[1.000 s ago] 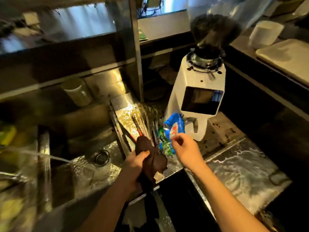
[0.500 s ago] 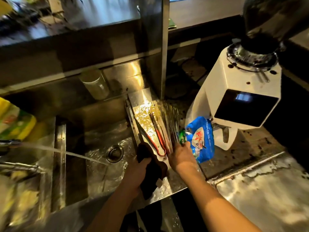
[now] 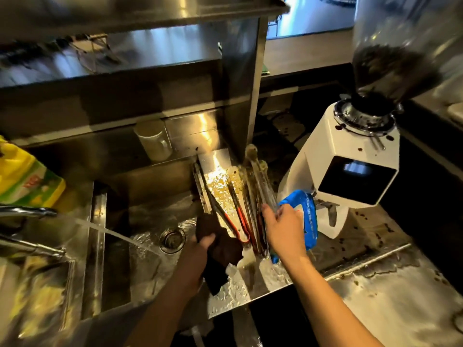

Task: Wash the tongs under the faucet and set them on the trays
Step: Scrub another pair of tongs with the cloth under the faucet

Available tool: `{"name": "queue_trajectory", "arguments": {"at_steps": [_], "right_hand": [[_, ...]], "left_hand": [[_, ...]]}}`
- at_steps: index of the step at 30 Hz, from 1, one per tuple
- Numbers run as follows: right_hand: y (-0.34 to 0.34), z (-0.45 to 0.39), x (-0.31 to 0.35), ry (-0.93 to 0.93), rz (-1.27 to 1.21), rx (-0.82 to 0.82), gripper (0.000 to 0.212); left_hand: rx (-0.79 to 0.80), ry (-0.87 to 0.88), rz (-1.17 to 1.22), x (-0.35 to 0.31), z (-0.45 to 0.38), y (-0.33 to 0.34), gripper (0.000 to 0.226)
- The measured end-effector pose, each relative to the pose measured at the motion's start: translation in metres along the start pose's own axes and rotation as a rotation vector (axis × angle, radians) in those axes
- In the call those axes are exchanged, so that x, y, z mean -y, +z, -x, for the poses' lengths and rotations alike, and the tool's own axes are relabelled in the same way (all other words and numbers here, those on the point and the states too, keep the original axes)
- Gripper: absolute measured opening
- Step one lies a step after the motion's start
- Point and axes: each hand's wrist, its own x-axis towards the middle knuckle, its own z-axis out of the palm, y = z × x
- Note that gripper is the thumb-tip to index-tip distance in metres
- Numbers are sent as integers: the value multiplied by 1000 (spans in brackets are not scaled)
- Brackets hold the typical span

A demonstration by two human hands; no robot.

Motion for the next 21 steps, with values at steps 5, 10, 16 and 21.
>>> {"name": "queue_trajectory", "arguments": {"at_steps": [5, 10, 16, 21], "right_hand": [[21, 37, 34, 250, -673, 282, 29], [61, 72, 59, 509, -939, 666, 37], [105, 106, 85, 406, -772, 979, 47], [124, 129, 96, 288, -397, 1126, 34]], "left_hand": [[-82, 9, 194, -15, 3, -49, 19], [-71, 24, 523, -33, 8, -105, 48], [-30, 83, 678, -47, -10, -180, 48], [-65, 106, 711, -50, -43, -214, 43]]}}
